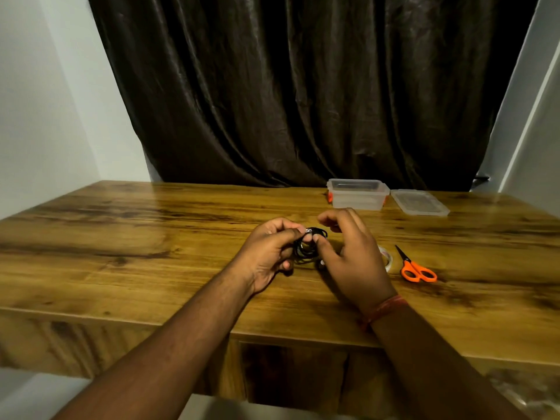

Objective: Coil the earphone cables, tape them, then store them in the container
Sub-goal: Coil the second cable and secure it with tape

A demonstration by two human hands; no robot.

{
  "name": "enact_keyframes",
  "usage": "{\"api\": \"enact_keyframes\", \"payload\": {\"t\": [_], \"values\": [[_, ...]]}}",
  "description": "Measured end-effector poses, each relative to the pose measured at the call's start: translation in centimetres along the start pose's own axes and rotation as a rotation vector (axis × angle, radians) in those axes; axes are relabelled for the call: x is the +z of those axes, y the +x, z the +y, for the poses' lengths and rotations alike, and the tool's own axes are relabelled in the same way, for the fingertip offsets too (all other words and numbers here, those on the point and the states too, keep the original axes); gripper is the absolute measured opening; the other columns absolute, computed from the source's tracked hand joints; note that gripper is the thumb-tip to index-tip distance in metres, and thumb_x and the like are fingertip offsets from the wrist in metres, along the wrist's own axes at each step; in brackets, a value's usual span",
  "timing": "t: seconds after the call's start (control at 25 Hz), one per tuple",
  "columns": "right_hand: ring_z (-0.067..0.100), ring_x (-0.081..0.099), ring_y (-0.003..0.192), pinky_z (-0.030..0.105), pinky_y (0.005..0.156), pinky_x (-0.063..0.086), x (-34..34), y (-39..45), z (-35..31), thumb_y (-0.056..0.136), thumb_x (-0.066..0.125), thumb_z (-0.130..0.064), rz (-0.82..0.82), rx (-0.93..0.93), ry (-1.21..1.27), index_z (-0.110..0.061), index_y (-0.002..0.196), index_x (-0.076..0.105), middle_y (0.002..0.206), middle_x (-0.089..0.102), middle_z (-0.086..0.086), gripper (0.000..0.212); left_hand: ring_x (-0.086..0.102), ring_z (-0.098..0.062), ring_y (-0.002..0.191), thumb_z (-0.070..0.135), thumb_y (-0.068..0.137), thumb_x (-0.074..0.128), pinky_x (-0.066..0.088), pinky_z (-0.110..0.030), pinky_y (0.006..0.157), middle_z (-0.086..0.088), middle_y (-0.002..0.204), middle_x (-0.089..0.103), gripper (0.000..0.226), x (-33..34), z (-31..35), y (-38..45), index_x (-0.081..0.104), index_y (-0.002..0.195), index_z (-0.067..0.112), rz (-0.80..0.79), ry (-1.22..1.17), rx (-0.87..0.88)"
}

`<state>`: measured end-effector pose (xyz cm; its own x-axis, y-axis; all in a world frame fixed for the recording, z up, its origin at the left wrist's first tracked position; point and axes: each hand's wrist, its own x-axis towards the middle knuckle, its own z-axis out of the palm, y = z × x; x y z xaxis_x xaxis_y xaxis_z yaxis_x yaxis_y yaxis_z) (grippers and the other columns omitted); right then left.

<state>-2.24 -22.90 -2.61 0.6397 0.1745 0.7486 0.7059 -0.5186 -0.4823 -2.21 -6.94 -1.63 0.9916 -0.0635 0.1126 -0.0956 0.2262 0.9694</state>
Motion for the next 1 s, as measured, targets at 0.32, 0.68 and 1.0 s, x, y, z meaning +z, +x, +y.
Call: {"api": "enact_keyframes", "payload": {"t": [0.32,0.68,1.0], "values": [[0.0,0.057,0.091,0.016,0.075,0.046,-0.11,0.1,0.07,0.088,0.07,-0.015,-0.048,0.113,0.114,-0.025,0.093,0.063,0.092,0.062,-0.015,0.013,0.033,-0.003,0.036,0.002,0.095,0.057,0.031,-0.017,0.036,0.003,0.063,0.067,0.012,0.0,-0.03,-0.47,0.056,0.091,0.013,-0.116,0.076,0.068],[0.007,0.06,0.087,0.007,0.071,0.045,-0.13,0.07,-0.25,0.092,0.065,-0.013,-0.091,0.143,0.058,-0.02,0.1,0.06,0.094,0.064,-0.006,0.012,0.047,-0.011,0.041,0.015,0.097,0.06,0.035,-0.024,0.04,-0.011,0.086,0.069,0.008,-0.12,-0.78,-0.34,0.062,0.089,0.013,-0.033,0.333,0.167],[0.021,0.064,0.08,0.044,0.072,0.061,-0.65,0.17,0.01,0.089,0.069,-0.006,-0.158,0.466,0.502,-0.026,0.105,0.056,0.087,0.064,0.002,0.028,0.04,-0.002,0.037,0.011,0.095,0.06,0.026,-0.015,0.036,-0.005,0.077,0.069,0.009,-0.08,-0.2,-0.12,0.06,0.087,0.014,0.056,0.044,0.113]]}}
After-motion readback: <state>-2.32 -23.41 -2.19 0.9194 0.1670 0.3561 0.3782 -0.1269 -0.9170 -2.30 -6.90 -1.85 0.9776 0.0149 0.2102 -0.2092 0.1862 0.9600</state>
